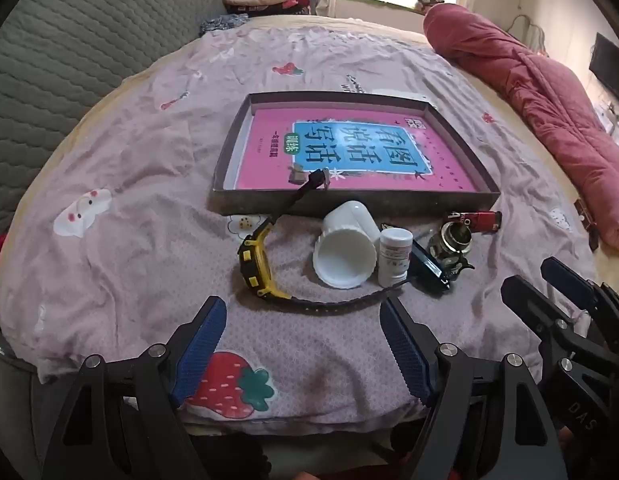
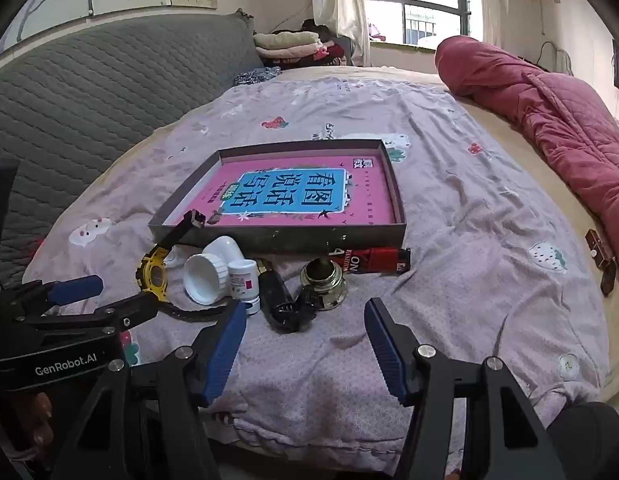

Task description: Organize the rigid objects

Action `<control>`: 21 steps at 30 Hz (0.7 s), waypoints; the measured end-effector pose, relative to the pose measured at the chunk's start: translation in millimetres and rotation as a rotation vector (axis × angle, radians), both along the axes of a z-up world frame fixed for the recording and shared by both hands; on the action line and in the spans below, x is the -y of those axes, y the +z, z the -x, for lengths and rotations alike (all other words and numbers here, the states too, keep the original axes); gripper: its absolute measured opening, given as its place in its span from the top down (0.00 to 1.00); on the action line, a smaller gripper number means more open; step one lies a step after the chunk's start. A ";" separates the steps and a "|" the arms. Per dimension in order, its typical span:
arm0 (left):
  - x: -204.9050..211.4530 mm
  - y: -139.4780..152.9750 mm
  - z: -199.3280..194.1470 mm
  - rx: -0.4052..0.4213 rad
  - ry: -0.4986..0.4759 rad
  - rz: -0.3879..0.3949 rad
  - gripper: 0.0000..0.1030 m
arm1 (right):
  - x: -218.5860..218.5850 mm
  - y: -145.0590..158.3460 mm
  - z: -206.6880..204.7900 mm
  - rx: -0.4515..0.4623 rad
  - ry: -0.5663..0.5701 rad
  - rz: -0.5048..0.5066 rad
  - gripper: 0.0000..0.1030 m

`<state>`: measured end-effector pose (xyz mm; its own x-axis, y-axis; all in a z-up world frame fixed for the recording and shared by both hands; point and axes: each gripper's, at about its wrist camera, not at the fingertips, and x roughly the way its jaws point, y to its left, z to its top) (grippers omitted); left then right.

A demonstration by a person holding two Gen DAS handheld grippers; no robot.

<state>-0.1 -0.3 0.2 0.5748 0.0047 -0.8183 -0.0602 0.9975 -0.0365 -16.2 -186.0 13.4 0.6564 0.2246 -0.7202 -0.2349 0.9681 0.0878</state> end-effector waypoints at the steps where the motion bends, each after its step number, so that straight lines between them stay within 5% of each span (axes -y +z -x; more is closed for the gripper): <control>1: 0.5 0.4 0.4 0.006 0.000 -0.002 0.22 | 0.1 0.2 0.5 0.003 -0.003 0.000 0.41; 21: 4.4 1.1 0.3 -0.019 -0.024 0.019 0.22 | -0.5 0.3 -0.3 0.002 0.009 -0.023 0.41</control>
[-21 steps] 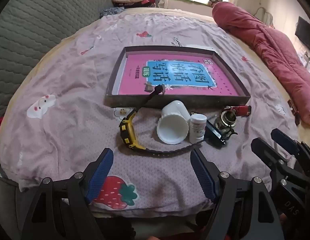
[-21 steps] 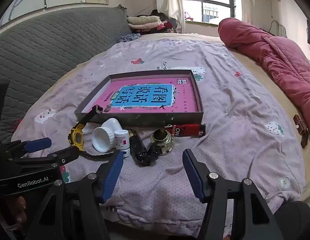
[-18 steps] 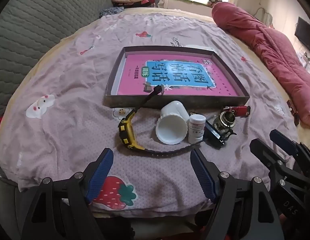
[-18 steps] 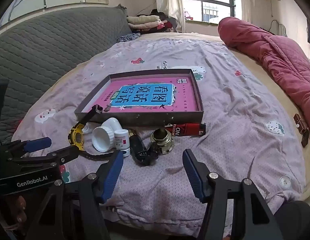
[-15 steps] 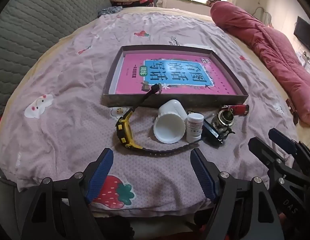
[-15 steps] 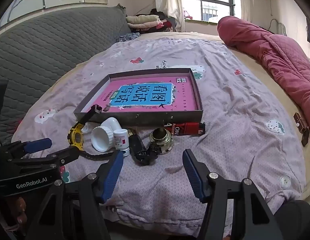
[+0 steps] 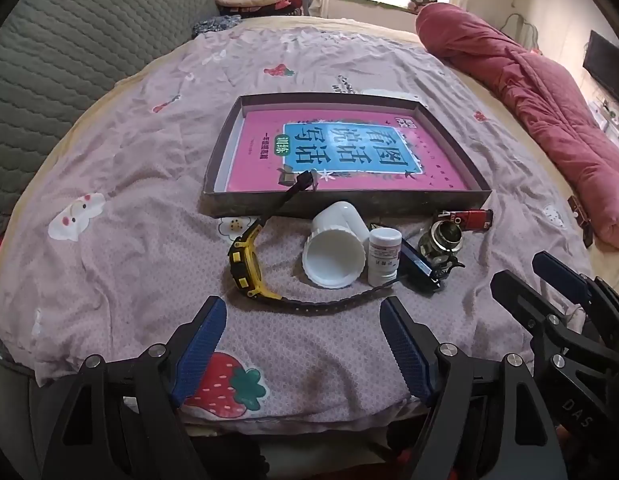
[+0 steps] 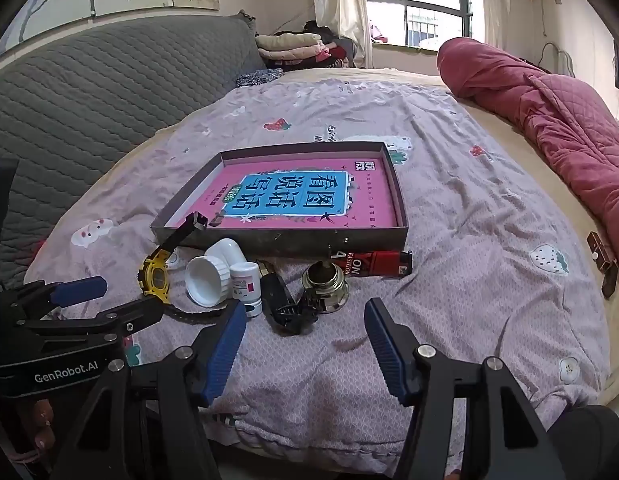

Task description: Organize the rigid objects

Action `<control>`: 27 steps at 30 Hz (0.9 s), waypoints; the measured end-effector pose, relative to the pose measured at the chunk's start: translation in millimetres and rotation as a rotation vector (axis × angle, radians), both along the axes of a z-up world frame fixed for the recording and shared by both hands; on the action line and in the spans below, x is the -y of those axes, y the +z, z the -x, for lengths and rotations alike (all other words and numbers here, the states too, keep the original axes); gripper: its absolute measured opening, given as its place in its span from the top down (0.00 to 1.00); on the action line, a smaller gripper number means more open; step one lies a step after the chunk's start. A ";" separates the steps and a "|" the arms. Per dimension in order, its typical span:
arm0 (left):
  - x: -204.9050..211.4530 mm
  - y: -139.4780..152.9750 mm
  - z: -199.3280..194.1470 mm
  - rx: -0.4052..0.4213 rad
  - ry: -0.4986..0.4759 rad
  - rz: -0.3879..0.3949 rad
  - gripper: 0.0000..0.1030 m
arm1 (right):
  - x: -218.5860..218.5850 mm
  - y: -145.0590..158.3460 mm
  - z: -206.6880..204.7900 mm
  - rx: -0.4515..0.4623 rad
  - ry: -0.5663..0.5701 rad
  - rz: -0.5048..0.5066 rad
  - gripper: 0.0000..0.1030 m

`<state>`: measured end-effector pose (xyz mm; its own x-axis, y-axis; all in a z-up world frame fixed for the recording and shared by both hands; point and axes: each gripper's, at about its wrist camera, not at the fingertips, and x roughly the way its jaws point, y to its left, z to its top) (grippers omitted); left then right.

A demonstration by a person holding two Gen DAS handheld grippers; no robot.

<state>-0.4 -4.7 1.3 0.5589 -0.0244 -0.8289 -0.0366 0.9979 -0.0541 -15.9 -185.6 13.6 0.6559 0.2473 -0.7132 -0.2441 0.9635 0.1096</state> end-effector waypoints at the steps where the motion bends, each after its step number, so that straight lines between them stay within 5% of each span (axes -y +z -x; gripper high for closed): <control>1: 0.0 0.0 0.2 0.000 0.000 0.003 0.22 | -0.2 0.0 0.0 0.000 -0.001 0.001 0.41; 27: -3.3 3.7 0.9 0.012 0.001 0.002 0.22 | 0.1 2.9 0.6 0.012 0.005 0.002 0.41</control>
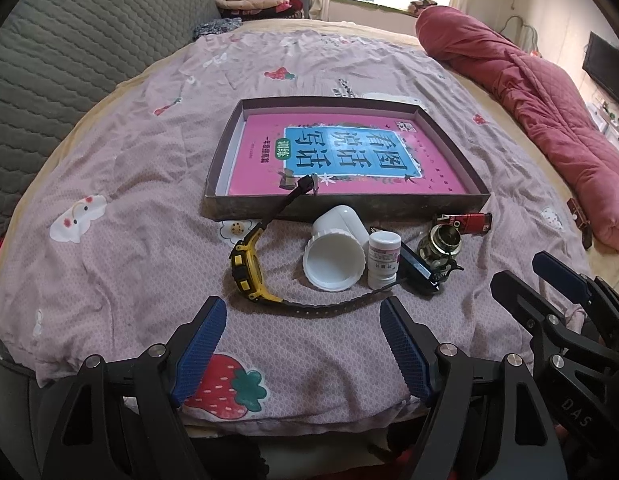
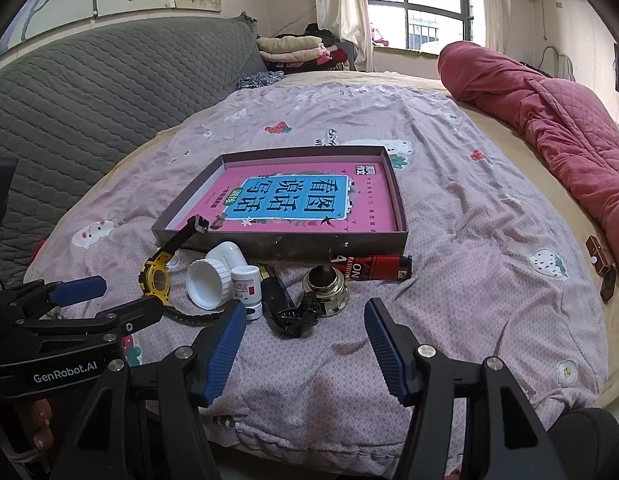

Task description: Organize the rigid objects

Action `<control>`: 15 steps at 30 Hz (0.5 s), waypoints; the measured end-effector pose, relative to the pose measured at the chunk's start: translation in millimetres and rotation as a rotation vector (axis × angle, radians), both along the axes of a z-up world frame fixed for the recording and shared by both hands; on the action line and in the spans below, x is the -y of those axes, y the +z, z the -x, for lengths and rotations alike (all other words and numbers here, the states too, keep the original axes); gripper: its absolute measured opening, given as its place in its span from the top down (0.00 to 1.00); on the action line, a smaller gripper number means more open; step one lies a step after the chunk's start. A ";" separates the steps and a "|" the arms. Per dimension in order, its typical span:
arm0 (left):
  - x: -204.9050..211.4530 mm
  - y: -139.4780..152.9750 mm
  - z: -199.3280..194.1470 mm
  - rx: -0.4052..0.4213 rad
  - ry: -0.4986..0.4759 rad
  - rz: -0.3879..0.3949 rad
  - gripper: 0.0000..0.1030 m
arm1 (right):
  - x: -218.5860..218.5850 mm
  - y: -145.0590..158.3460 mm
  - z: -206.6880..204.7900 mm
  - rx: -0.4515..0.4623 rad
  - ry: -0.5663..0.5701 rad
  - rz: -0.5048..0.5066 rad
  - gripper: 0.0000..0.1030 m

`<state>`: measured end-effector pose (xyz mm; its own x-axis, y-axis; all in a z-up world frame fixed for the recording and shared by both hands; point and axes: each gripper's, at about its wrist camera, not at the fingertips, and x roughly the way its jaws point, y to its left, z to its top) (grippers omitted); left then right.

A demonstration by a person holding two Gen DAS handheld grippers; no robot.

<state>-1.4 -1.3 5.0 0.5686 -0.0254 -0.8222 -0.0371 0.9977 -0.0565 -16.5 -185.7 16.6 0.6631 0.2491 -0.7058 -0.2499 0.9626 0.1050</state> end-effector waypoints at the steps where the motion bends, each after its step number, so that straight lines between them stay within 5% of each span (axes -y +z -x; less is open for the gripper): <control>1: -0.4 0.4 0.0 0.000 0.000 -0.001 0.22 | -0.1 0.2 -0.1 0.002 0.000 0.001 0.41; 15: 0.4 2.0 -0.1 0.012 -0.002 -0.004 0.22 | 0.4 2.6 0.5 0.012 -0.005 0.003 0.41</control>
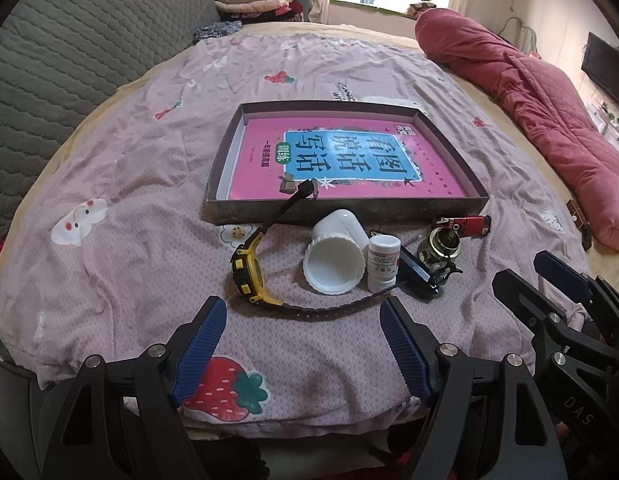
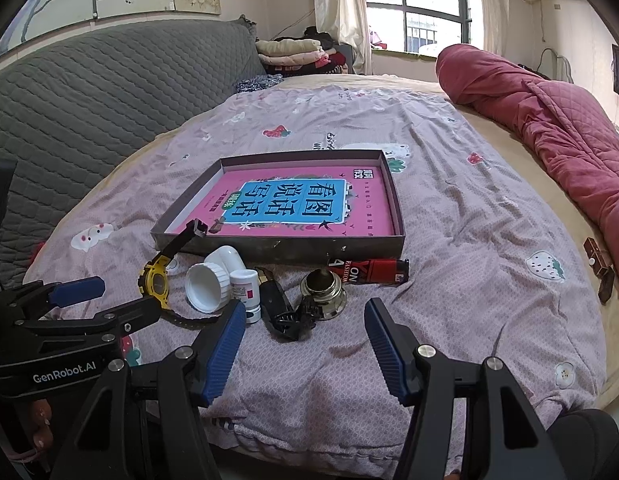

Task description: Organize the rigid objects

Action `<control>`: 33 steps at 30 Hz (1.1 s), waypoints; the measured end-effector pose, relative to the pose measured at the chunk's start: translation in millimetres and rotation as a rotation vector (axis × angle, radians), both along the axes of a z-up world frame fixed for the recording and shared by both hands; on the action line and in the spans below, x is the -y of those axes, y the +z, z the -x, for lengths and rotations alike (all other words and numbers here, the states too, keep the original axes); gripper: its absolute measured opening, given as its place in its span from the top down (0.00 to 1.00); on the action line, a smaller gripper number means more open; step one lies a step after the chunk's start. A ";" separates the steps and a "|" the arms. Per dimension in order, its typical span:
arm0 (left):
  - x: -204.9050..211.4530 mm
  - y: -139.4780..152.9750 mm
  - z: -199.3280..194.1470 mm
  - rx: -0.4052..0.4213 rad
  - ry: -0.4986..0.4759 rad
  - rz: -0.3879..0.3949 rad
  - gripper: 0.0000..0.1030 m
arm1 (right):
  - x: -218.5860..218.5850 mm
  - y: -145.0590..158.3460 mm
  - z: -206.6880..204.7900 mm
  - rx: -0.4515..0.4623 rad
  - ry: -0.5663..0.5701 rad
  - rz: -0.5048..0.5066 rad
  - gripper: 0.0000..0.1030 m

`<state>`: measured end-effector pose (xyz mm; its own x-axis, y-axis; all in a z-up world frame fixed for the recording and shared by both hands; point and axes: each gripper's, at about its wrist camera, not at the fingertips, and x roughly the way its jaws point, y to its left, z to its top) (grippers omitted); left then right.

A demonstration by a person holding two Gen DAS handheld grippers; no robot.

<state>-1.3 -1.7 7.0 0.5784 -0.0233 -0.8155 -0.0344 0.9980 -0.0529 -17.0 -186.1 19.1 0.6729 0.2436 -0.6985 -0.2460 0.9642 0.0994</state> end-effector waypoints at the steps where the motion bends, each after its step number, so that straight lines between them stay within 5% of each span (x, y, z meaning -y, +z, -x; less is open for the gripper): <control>1: 0.1 0.2 -0.1 0.000 0.000 -0.001 0.22 | 0.2 -0.1 0.0 0.000 0.000 0.001 0.41; 33: -30.9 -6.8 -4.8 0.000 0.069 0.012 0.22 | 7.8 -5.2 -7.2 -0.008 -0.020 -0.001 0.41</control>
<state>3.6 29.2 0.3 0.5791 0.0071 -0.8152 -0.1031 0.9926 -0.0646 -9.7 -193.8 14.0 0.6718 0.2305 -0.7040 -0.2254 0.9689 0.1022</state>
